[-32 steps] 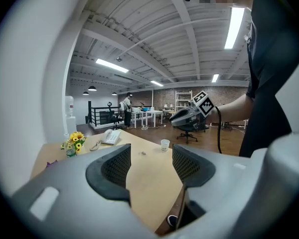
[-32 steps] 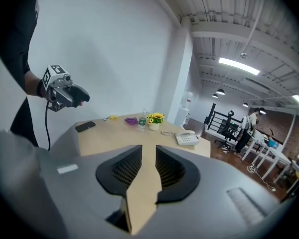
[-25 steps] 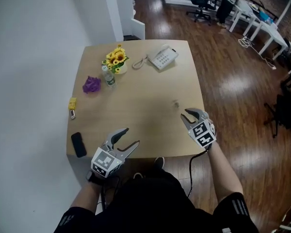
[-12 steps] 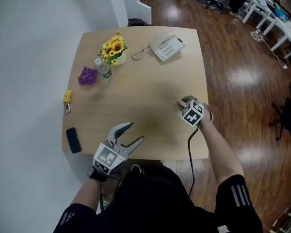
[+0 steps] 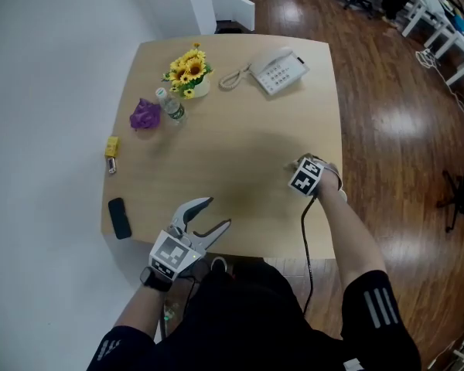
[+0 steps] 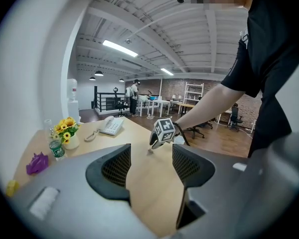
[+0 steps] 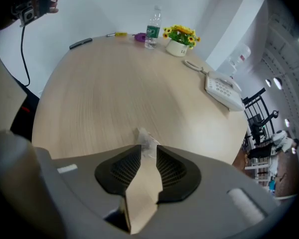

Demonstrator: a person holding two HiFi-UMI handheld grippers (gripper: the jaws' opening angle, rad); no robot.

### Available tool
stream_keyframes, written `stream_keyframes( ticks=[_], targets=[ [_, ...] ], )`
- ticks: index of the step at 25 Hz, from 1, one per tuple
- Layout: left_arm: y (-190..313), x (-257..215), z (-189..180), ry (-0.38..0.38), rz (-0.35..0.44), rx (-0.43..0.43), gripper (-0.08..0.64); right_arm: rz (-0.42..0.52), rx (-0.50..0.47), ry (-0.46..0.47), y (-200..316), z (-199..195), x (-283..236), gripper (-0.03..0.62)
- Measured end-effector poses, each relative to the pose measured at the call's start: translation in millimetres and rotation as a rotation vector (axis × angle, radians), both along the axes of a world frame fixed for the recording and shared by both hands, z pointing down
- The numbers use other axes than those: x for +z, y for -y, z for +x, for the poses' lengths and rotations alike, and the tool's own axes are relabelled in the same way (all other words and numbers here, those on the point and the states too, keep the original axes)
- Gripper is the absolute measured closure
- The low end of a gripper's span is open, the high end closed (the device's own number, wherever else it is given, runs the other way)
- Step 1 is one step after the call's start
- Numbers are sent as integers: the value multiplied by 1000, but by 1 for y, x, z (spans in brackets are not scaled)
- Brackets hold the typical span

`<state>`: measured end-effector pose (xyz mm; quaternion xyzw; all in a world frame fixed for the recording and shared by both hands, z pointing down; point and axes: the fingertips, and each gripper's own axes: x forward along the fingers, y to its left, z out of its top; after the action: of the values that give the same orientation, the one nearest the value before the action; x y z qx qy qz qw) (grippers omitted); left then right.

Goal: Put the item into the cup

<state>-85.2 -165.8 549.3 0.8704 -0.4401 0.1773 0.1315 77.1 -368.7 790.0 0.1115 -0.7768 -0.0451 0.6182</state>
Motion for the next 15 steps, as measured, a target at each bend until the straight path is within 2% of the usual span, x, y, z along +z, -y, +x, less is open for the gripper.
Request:
stream_keyframes(
  ticks=[4,8,15],
  targets=[
    [-3,1,-4,7,-2,-9,304,-8,2,-9,-1,-2,9,485],
    [-5,-1,-9,9,2,-27,304,-5,10,11,-3,-4,9,581],
    [-6,-2,-8,6,8,-19,304,17,30,84,-1,-11,-14,583]
  ],
)
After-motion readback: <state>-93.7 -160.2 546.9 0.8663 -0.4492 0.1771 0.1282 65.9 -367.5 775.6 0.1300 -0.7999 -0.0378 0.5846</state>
